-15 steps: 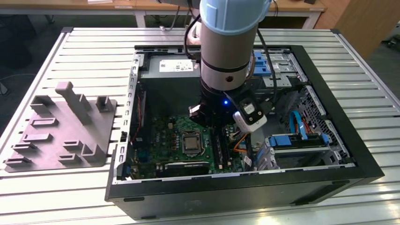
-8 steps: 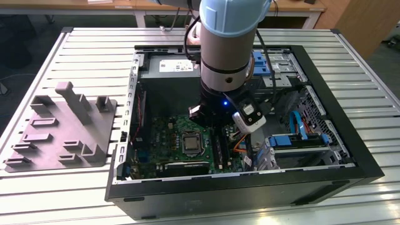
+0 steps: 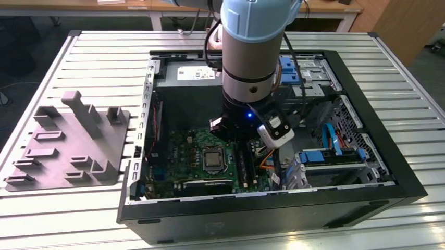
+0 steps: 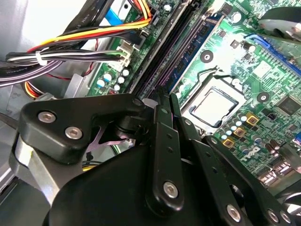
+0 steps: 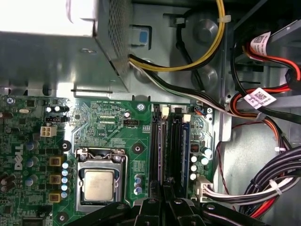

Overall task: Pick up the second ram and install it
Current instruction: 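Insert the second ram into the second slot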

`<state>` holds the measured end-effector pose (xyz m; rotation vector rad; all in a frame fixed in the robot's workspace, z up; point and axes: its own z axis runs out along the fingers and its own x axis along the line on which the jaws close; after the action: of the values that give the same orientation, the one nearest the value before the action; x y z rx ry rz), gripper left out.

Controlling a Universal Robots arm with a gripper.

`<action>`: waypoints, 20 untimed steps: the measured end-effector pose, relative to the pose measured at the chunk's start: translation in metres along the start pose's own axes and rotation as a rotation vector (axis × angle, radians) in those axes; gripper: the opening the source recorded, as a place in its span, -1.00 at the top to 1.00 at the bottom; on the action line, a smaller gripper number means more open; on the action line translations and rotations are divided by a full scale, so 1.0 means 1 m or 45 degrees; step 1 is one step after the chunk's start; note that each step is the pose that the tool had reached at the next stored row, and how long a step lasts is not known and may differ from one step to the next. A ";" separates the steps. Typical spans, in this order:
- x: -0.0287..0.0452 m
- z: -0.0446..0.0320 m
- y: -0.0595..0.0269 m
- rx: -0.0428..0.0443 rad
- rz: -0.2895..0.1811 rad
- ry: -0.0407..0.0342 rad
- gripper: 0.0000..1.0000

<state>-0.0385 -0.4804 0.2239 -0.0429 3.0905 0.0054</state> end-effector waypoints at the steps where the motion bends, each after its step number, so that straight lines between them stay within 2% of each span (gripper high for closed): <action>1: 0.0002 0.0005 0.0000 0.000 0.000 0.0000 0.73; 10: 0.0012 0.0046 0.0000 0.001 0.003 0.0001 0.73; 20: 0.0012 0.0049 0.0000 0.000 0.003 0.0001 0.73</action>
<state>-0.0395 -0.4804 0.2189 -0.0387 3.0906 0.0051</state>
